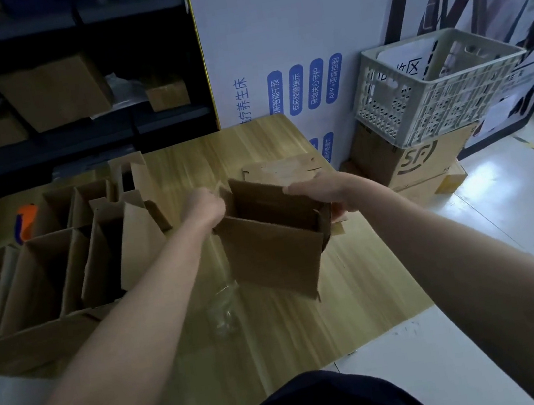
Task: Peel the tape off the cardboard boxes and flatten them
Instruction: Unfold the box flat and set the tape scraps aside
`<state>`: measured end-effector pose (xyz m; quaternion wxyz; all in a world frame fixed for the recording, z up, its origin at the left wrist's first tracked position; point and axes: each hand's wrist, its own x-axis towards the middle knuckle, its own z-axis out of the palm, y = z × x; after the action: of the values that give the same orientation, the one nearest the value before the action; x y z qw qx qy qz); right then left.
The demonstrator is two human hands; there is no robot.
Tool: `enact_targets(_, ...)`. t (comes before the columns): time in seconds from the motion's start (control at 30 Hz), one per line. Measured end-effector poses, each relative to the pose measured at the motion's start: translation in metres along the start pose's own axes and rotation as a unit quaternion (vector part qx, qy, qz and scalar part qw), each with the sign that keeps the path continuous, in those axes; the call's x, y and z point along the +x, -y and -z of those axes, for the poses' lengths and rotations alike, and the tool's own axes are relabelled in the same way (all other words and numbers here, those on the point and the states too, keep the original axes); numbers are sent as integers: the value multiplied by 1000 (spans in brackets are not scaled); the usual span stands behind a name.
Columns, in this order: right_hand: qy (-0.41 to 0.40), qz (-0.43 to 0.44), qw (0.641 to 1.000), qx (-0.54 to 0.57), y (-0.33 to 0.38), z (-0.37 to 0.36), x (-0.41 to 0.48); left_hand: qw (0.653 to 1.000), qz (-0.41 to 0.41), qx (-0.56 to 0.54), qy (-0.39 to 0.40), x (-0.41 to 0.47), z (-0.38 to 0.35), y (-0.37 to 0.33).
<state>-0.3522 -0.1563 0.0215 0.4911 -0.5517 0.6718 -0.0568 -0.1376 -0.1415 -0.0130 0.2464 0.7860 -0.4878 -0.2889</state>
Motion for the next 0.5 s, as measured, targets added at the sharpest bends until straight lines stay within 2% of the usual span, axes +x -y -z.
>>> enact_targets(0.13, -4, -9, 999, 50, 0, -8, 8, 990, 24, -127, -56, 1, 4, -1)
enact_targets(0.27, -37, 5, 999, 40, -6, -11, 18, 958, 2, -284, -41, 0, 8, 1)
enact_targets(0.37, -55, -6, 997, 54, -15, -9, 20, 919, -3, -393, -7, -2, 17, 7)
enact_targets(0.5, -34, -61, 978, 199, -29, -3, 21, 878, -2, -477, 23, -8, 22, 18)
